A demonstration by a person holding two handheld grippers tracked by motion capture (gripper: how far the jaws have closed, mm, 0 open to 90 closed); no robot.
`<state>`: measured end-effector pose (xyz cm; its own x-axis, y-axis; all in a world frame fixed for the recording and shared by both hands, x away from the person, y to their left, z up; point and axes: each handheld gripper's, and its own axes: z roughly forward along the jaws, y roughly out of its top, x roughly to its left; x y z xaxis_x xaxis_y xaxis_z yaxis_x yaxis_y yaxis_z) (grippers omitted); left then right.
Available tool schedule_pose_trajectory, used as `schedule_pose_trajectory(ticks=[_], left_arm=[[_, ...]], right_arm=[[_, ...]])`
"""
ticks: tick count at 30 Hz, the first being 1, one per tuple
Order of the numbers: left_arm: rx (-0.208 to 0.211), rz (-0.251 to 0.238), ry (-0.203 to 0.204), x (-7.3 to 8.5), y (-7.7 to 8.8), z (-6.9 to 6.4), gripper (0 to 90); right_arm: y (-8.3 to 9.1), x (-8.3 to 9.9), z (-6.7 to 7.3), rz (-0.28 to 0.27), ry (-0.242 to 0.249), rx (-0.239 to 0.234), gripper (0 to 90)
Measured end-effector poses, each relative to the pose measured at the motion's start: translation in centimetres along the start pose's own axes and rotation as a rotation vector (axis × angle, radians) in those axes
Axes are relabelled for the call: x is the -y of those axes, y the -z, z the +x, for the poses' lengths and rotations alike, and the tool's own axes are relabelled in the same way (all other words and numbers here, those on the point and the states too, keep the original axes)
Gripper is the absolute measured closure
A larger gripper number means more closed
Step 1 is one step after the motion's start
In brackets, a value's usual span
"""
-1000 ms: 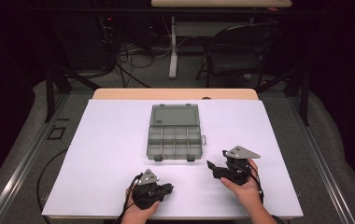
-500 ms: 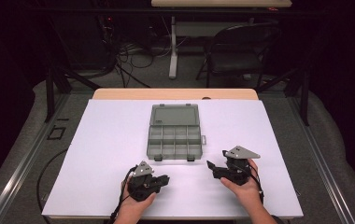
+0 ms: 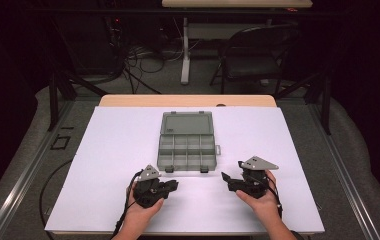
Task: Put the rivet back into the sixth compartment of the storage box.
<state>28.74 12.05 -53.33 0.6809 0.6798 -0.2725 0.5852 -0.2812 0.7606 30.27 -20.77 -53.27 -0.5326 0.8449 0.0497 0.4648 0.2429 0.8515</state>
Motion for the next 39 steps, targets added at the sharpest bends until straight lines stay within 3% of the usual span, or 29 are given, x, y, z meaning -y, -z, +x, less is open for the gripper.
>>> schedule_pose_trajectory(ticks=[12, 21, 39], left_arm=[[-0.015, 0.0, -0.02, -1.6, 0.0, 0.6, 83.6], [-0.014, 0.0, -0.011, -3.4, -0.6, 1.5, 83.7], [-0.054, 0.008, -0.02, -5.9, -1.8, 2.8, 83.6]], right_arm=[[0.0, 0.0, 0.0, 0.0, -0.001, -0.001, 24.7], [0.0, 0.0, 0.0, 0.0, 0.0, 0.0, 24.7], [0.0, 0.0, 0.0, 0.002, 0.001, -0.002, 24.7]])
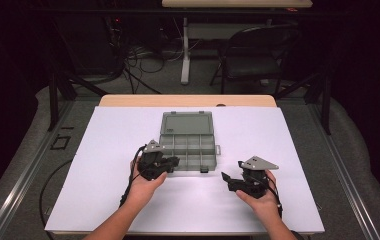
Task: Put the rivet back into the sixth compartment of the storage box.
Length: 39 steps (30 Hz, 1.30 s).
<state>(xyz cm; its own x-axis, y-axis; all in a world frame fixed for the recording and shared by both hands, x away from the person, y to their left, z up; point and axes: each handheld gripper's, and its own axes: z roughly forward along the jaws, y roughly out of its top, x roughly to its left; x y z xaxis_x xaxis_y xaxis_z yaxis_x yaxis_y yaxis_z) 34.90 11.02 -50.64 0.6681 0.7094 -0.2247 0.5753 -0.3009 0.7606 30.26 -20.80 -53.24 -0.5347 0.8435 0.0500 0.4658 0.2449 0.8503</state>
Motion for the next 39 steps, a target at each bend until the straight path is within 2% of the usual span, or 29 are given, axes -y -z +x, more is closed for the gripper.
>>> schedule_pose_trajectory(ticks=[18, 27, 32, 39], left_arm=[[-0.029, 0.019, 0.023, -0.9, -1.7, 1.0, 83.7], [-0.051, 0.037, 0.038, -0.8, -2.6, 1.5, 83.6], [-0.054, 0.052, 0.032, -0.7, -2.9, 1.5, 83.6], [-0.056, 0.048, 0.03, -0.6, -3.1, 1.5, 83.5]], right_arm=[[-0.1, 0.0, 0.0, 0.0, -0.001, -0.001, 24.7], [0.0, 0.0, 0.0, 0.0, 0.003, -0.004, 24.8], [-0.1, 0.0, 0.0, -0.002, 0.003, -0.004, 24.7], [0.0, 0.0, 0.0, -0.002, 0.004, -0.005, 24.8]])
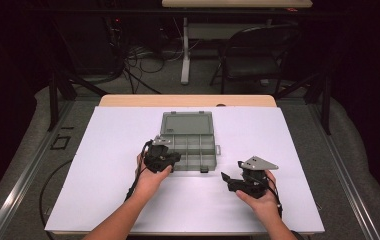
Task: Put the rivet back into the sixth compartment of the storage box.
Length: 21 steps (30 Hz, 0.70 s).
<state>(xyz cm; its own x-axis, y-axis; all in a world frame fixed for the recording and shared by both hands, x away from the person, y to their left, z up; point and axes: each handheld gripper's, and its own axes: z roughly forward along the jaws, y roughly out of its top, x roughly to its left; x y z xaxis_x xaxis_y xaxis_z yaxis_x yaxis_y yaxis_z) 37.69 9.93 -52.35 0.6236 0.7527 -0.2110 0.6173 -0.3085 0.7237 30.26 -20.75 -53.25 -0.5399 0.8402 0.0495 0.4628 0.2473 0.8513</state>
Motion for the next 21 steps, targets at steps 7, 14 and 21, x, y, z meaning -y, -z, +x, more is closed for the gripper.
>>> schedule_pose_trajectory(ticks=[7, 14, 21], left_arm=[[0.007, 0.002, 0.0, 0.0, 0.0, -0.1, 81.2], [0.02, -0.027, -0.011, 0.0, 0.6, -0.4, 69.8], [0.021, -0.062, -0.042, 0.1, 2.0, -0.6, 53.7]], right_arm=[[0.0, 0.0, 0.0, 0.0, -0.001, 0.001, 24.8], [0.0, 0.0, 0.0, 0.0, 0.0, 0.003, 24.8], [0.0, 0.0, 0.1, 0.002, 0.003, 0.001, 25.0]])
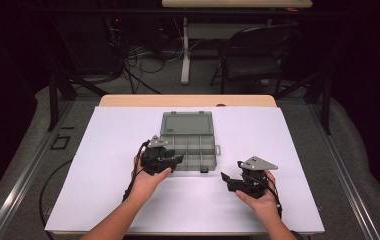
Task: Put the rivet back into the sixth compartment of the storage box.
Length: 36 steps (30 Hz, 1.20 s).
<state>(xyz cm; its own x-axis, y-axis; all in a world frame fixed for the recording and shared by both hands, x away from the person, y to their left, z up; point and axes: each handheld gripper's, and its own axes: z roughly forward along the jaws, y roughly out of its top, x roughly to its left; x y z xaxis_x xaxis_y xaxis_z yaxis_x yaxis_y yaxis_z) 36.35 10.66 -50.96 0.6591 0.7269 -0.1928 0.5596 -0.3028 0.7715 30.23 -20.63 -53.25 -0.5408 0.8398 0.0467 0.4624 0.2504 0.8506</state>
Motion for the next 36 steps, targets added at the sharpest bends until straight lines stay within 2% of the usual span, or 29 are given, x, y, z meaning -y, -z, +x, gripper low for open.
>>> schedule_pose_trajectory(ticks=[2, 6, 9, 13, 15, 21, 25, 28, 31, 33, 36], left_arm=[[0.001, -0.009, -0.009, 0.1, 0.4, 0.1, 48.5], [-0.011, -0.009, -0.019, 0.4, 1.0, 0.4, 43.6], [-0.011, -0.001, -0.011, 0.9, 1.5, 0.7, 42.3], [-0.011, -0.016, 0.011, 1.7, 2.2, 1.1, 39.8], [-0.001, -0.018, 0.012, 1.9, 2.5, 1.4, 39.8], [-0.02, -0.023, 0.023, 2.4, 3.4, 2.0, 39.8], [-0.022, -0.046, 0.005, 2.8, 3.9, 2.0, 40.6], [-0.018, -0.051, 0.019, 3.0, 4.2, 2.0, 40.6], [-0.024, -0.049, -0.012, 3.2, 4.5, 2.0, 40.3], [-0.041, -0.046, -0.004, 3.3, 4.6, 2.0, 39.9], [-0.04, -0.031, 0.011, 3.3, 4.6, 2.2, 38.2]], right_arm=[[-0.1, 0.0, 0.1, 0.001, 0.001, 0.0, 25.0], [-0.2, 0.0, 0.1, 0.006, 0.011, 0.0, 25.0], [-0.2, 0.0, 0.3, 0.009, 0.017, -0.009, 25.0], [-0.2, 0.0, 0.3, 0.019, 0.015, -0.014, 24.7], [-0.1, 0.0, 0.3, 0.016, 0.016, -0.016, 24.5], [0.2, -0.1, 0.3, 0.015, 0.004, 0.001, 23.0], [0.5, -0.2, 0.3, 0.008, 0.007, 0.001, 19.8], [0.8, -0.4, 0.5, -0.002, 0.003, 0.0, 18.1], [0.9, -0.6, 1.0, 0.007, 0.033, -0.016, 16.4], [1.1, -0.8, 1.4, 0.008, 0.058, -0.009, 16.6], [1.0, -0.9, 1.7, 0.014, 0.062, -0.005, 19.8]])
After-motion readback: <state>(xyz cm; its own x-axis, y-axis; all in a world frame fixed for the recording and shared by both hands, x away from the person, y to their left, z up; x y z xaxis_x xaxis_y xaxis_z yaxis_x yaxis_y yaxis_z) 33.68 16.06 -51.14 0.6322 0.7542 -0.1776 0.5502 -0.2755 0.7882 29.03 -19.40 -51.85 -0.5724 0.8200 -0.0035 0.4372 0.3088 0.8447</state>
